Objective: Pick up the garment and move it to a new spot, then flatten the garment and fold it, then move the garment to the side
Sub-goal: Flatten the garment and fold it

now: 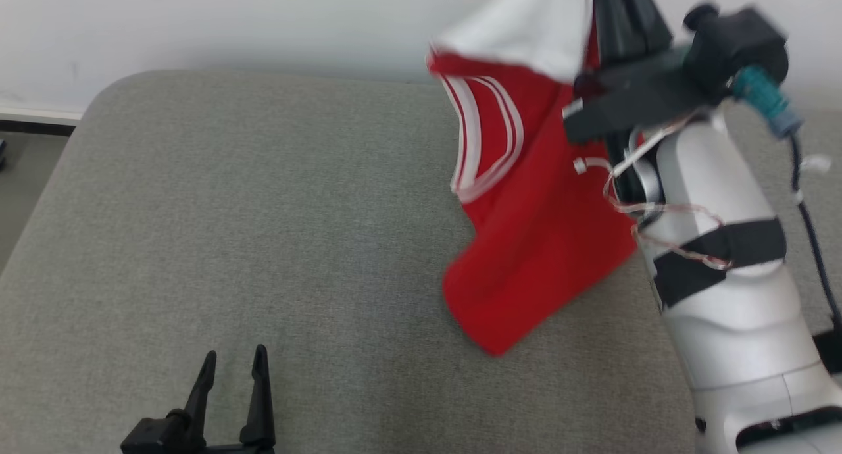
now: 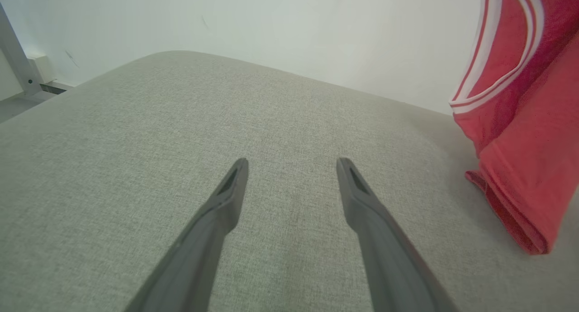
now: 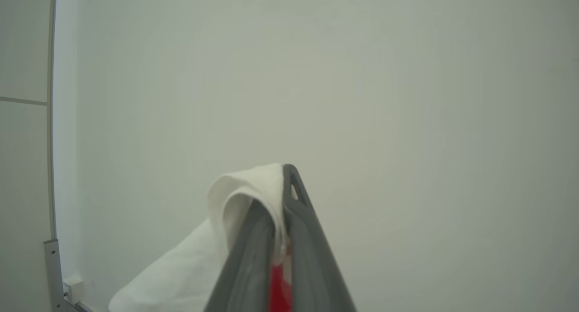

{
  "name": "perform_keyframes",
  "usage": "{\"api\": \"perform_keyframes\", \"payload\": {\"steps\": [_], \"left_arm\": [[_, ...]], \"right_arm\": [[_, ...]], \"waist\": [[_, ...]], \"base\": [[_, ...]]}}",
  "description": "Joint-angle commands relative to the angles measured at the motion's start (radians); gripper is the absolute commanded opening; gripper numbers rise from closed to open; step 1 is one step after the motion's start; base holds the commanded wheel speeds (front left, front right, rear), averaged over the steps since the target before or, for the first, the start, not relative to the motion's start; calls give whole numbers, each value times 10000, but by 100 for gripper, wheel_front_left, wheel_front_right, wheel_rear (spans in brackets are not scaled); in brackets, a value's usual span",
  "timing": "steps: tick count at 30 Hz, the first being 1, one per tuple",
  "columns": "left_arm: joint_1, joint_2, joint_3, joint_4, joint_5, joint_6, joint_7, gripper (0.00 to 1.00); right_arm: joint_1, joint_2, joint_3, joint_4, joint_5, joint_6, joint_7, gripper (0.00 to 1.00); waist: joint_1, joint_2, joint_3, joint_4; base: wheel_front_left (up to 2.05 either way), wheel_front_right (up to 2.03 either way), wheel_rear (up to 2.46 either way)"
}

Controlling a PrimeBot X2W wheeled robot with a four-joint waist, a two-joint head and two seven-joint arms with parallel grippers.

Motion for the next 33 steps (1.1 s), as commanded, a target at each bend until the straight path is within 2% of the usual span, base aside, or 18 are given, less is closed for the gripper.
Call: {"api": "perform_keyframes", "payload": {"steps": [1,4,10,12,17,19,20,22,26,29,30,32,33], "left_arm": [[-96,-12,-100,59,-73,-36,-31,100],[-23,-14,-264,105,-167,-31,-31,100],[123,-12,-412,174,-151,-5,-31,100],[225,-14,-340,155,-126,5,-31,100],[312,-12,-317,176,-139,13,-31,100],[277,-17,-404,196,-142,-12,-31,100],[213,-13,-473,204,-109,-28,-31,100],[163,-13,-479,215,-64,-39,-31,100],[164,-13,-432,279,43,-68,-31,100],[197,-14,-397,300,83,-59,-31,100],[216,-13,-365,308,90,-65,-31,100],[256,-13,-341,332,101,-71,-31,100],[278,-13,-333,341,92,-69,-31,100]], "right_arm": [[-461,134,206,-282,284,-24,-1,0],[-1230,249,470,-1013,816,-24,1,0],[-1515,340,-1,-2403,1623,-24,5,0],[-991,262,-152,-2268,1610,-24,5,0],[721,-498,-543,-1424,1346,-24,2,0],[1601,-768,-1017,-950,1277,-24,2,0],[2427,-1035,-1669,-535,1098,-24,2,0],[3161,-1202,-2271,-156,879,-24,1,0],[4336,-1108,-3263,431,536,-24,2,0],[4791,-1034,-3481,561,325,-24,2,0],[4979,-978,-3555,607,265,-24,2,5],[5314,-851,-3706,704,113,-24,2,26],[5443,-775,-3746,783,68,-24,2,59]], "waist": [[-1,-1,3,144],[-1,-1,-33,326],[-1,-1,-154,587],[-1,-1,-189,546],[-1,-1,-178,281],[-1,-1,-140,152],[-1,-1,-114,20],[-1,-1,-114,-117],[-1,-1,-176,-405],[-1,-1,-211,-550],[-1,-1,-238,-614],[-1,-1,-299,-740],[-1,-1,-327,-792]], "base": [[0,0,0],[0,0,0],[0,0,0],[0,0,0],[0,0,0],[0,0,0],[0,0,0],[0,0,0],[0,0,0],[0,0,0],[0,0,0],[0,0,0],[0,0,0]]}}
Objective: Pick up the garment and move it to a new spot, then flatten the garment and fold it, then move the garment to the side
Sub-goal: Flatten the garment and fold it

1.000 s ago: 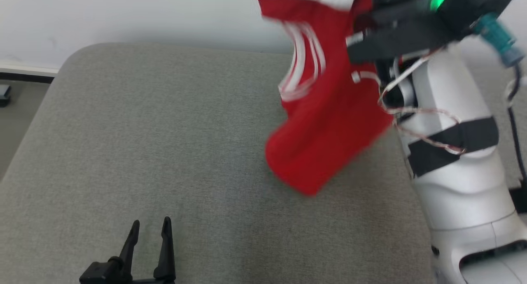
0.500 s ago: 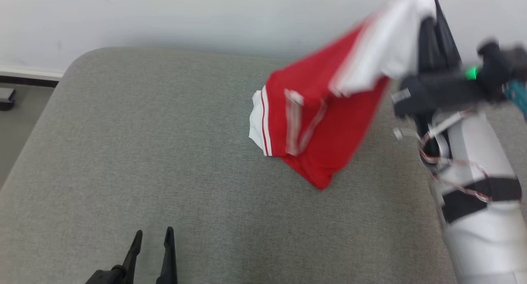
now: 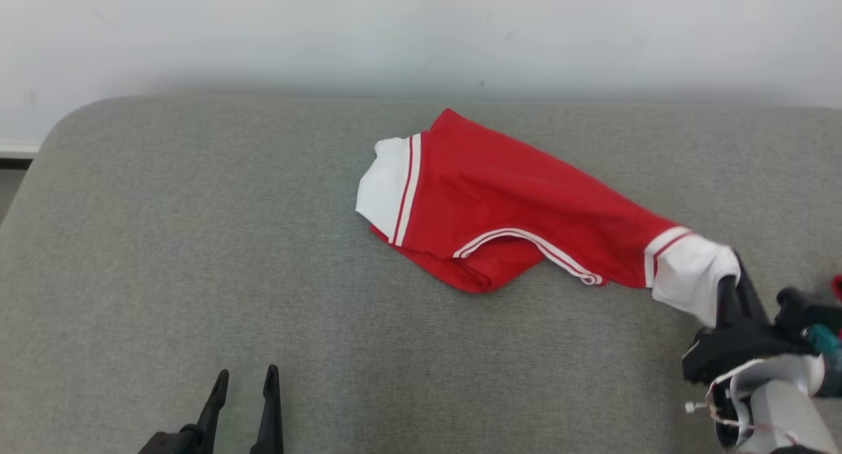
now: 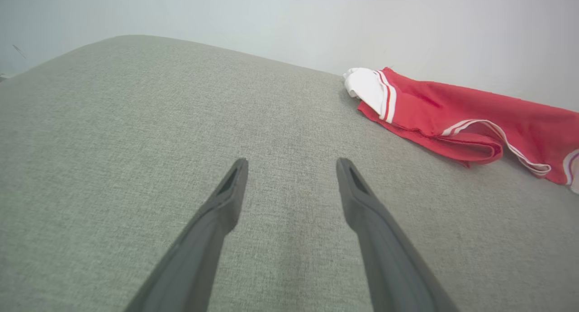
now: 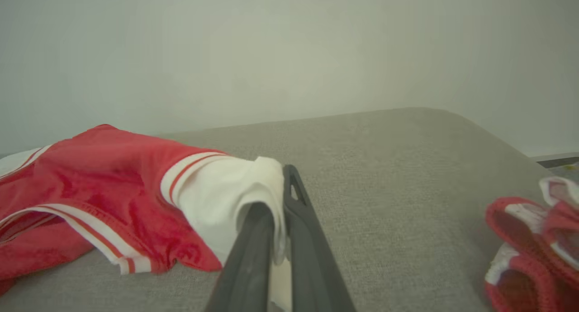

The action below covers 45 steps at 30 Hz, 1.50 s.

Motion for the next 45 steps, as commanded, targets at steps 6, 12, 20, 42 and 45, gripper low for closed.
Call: {"api": "perform_keyframes", "payload": {"steps": [6,12,20,42,45], "left_arm": [[144,-8,-18,73,-9,-18,-31,100],[178,-7,-78,59,-83,-33,-31,100],[-1,-7,-224,27,-226,-37,-31,100],[-412,-9,-707,-136,-593,83,-31,100],[-473,-9,-785,-156,-625,121,-31,100]], "right_arm": [[424,334,-117,-258,-331,-24,0,100],[585,583,340,-1237,-541,-24,0,100],[110,797,2593,-1614,-202,-24,0,100],[-2990,-15,4615,3198,-2121,-24,86,100],[-3314,0,4576,3516,-2303,-24,53,100]], "waist": [[0,-1,-269,-341],[0,-1,-315,-349],[0,-1,35,-100],[0,-1,892,1058],[0,-1,1029,1112]], "base": [[0,0,0],[0,0,0],[0,0,0],[0,0,0],[0,0,0]]}}
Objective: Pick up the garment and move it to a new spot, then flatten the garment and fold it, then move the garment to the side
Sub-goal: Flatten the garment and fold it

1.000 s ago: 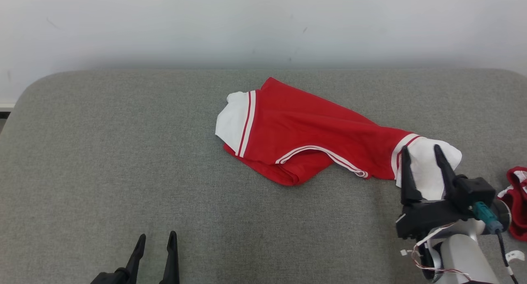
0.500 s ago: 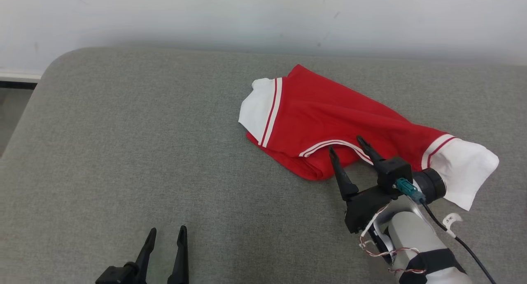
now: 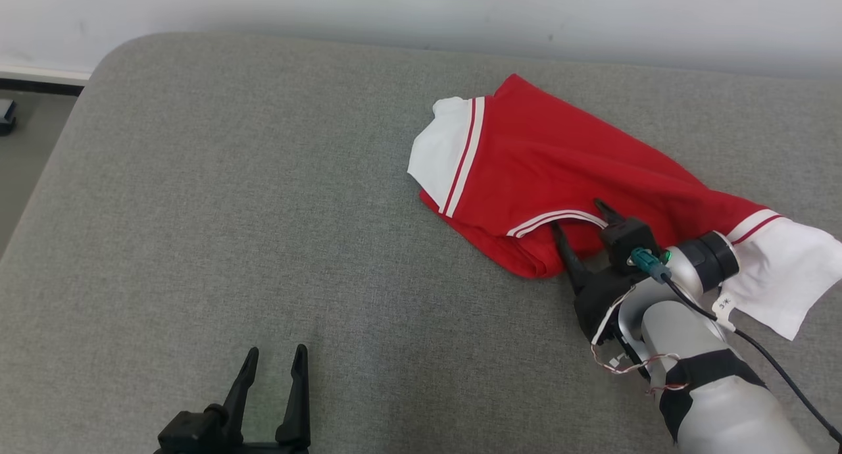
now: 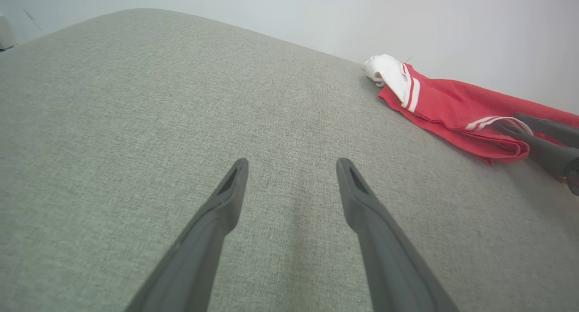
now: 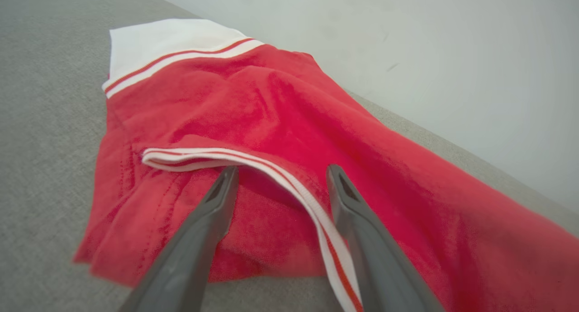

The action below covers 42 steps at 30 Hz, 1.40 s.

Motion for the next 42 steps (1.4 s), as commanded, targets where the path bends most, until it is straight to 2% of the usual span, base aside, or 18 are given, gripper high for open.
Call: {"api": "perform_keyframes", "payload": {"steps": [1,2,3,5,6,12,17,22,23,24,28,33,35,38,42], "left_arm": [[-135,-11,-55,-28,-62,48,-31,100],[-198,-13,-84,-38,-71,56,-31,100],[-252,-11,-118,-50,-72,66,-31,100],[-296,-13,-188,-63,-92,71,-31,100],[-333,-11,-214,-65,-100,72,-31,100],[-358,-11,-139,-200,-29,107,-31,100],[-397,-13,-194,-187,51,91,-31,100],[-442,-13,-305,-137,109,43,-31,100],[-444,-13,-333,-116,119,34,-31,100],[-442,-13,-368,-93,135,21,-31,100],[-382,-8,-447,-35,144,21,-31,100],[-236,-10,-499,-1,250,-1,-31,100],[-234,-10,-496,-8,349,-42,-31,100],[-310,-8,-552,-46,377,-73,-31,100],[-575,-10,-759,-60,384,-92,-31,100]], "right_arm": [[-187,32,-52,131,-86,-24,-41,100],[-261,43,-90,214,-130,-24,-51,100],[-355,56,-128,304,-190,-24,-58,91],[-543,84,-186,439,-302,-24,-74,27],[-642,90,-223,463,-359,-24,-85,0],[-1239,-283,-1019,-99,-283,-24,-96,0],[-1998,-1055,-2518,-689,-322,-24,-97,0],[-2507,-1714,-4270,-376,-760,-24,-59,0],[-2543,-1858,-4666,-246,-943,-24,1,38],[-2541,-2002,-5150,-103,-1141,-24,107,99],[-2185,-1824,-6491,133,-2071,-24,248,100],[-1358,-1249,-7265,333,-2733,-24,54,100],[-866,-689,-7288,280,-2767,-24,-58,100],[-505,-338,-7178,97,-2628,-24,-93,100],[321,305,-6583,-876,-1931,-24,-93,100]], "waist": [[0,-1,135,84],[0,-1,175,105],[0,-1,221,131],[0,-1,292,178],[0,-1,317,197],[0,-1,410,234],[0,-1,502,283],[0,-1,501,326],[0,-1,495,324],[0,-1,487,322],[0,-1,410,237],[0,-1,193,-128],[0,-1,43,-439],[0,-1,-40,-644],[0,-1,-170,-1084]], "base": [[0,0,0],[0,0,0],[0,0,0],[0,0,0],[0,0,0],[0,0,0],[0,0,0],[0,0,0],[0,0,0],[0,0,0],[0,0,0],[0,0,0],[0,0,0],[0,0,0],[0,0,0]]}}
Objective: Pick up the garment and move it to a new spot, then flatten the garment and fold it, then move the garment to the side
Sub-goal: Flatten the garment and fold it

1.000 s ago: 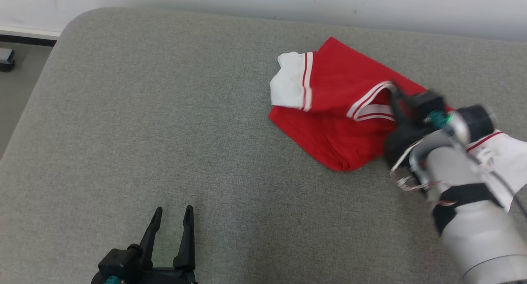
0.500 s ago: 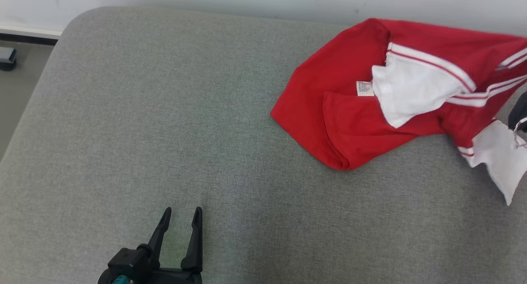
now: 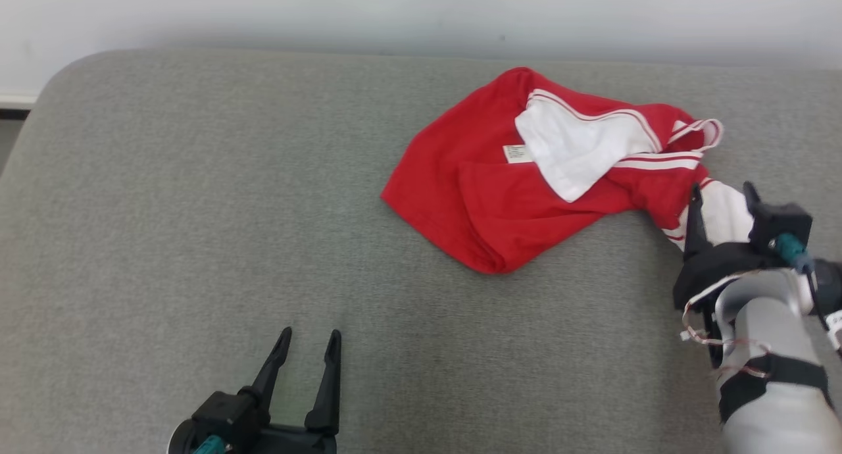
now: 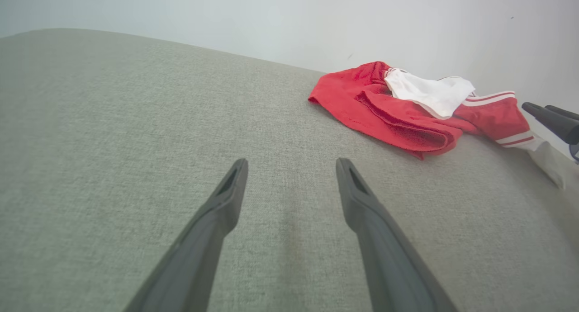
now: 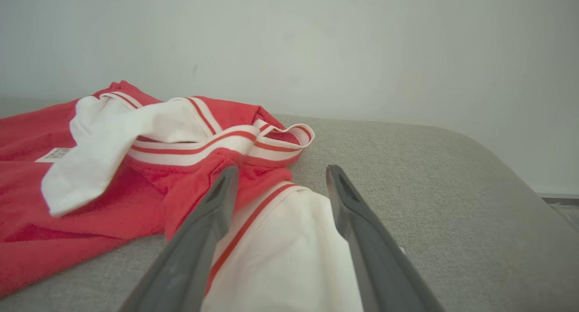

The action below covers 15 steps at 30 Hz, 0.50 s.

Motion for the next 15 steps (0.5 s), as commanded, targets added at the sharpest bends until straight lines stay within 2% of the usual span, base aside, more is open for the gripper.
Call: {"api": "perform_keyframes", "payload": {"steps": [1,9,15], "left_arm": [[-198,-2,-48,-21,-36,-17,-31,100],[-1261,1,-549,403,-417,-45,-31,100],[-2583,7,-574,1770,-323,225,-31,100]], "right_arm": [[352,68,114,-154,214,-24,-33,100],[1627,456,1741,-1601,1852,-24,-34,100],[1876,460,2710,-2296,2542,-24,-21,100]], "waist": [[1,1,-195,-421],[1,1,-89,-1363],[1,1,342,-2029]], "base": [[0,0,0],[0,0,0],[0,0,0]]}}
